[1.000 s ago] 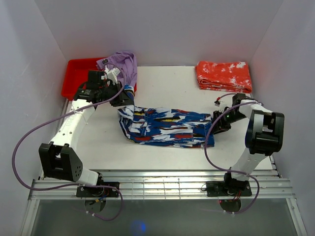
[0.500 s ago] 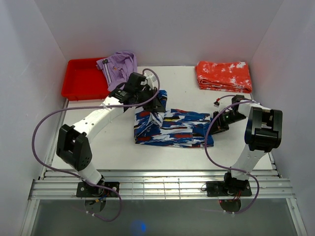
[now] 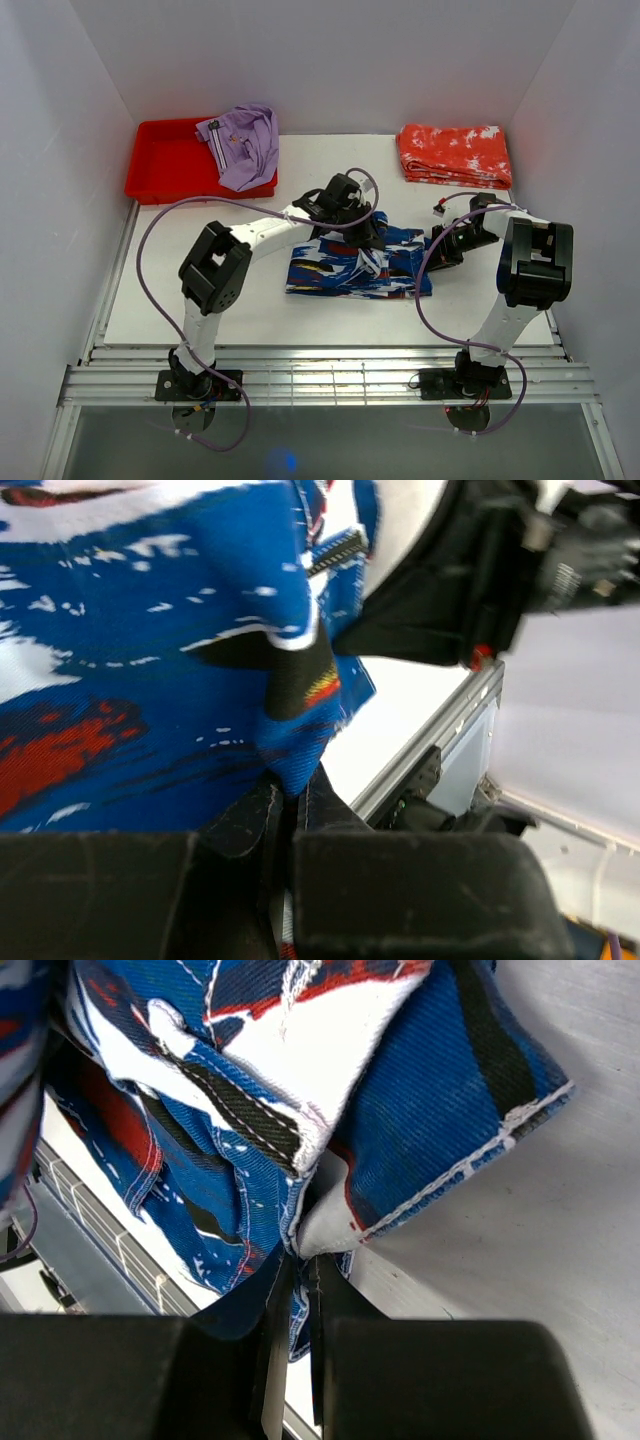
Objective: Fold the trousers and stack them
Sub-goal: Fold the trousers
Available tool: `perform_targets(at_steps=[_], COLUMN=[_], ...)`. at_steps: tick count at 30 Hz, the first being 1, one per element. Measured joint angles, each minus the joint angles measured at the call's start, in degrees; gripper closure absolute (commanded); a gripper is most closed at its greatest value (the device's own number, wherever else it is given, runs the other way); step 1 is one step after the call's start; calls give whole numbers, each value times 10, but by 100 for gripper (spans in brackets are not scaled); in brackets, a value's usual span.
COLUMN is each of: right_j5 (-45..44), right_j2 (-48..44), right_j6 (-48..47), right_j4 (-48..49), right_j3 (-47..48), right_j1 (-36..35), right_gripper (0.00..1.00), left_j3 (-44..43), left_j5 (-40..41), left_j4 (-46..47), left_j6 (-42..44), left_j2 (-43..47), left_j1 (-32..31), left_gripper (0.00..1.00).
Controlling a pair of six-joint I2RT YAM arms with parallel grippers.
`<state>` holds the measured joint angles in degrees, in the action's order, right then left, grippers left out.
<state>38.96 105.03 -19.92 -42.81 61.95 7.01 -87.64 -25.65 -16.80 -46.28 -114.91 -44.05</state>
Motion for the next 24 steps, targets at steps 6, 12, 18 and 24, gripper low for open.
perform_targets(at_steps=[6, 12, 18, 24], right_j5=[11, 15, 16, 17], right_j2=[-1, -2, -5, -12], right_j6=[0, 0, -1, -2], right_j4=[10, 14, 14, 19], right_j3=[-7, -10, -11, -19], right_j1=[0, 0, 0, 0], right_gripper=[92, 92, 92, 92], left_j3=[-33, -53, -62, -85], left_j5=[13, 28, 42, 43], left_j4=[18, 24, 23, 24], left_j6=[-33, -47, -53, -65], left_j2=[-55, -57, -57, -73], left_j1=[-22, -31, -37, -41], left_gripper=[100, 100, 100, 100])
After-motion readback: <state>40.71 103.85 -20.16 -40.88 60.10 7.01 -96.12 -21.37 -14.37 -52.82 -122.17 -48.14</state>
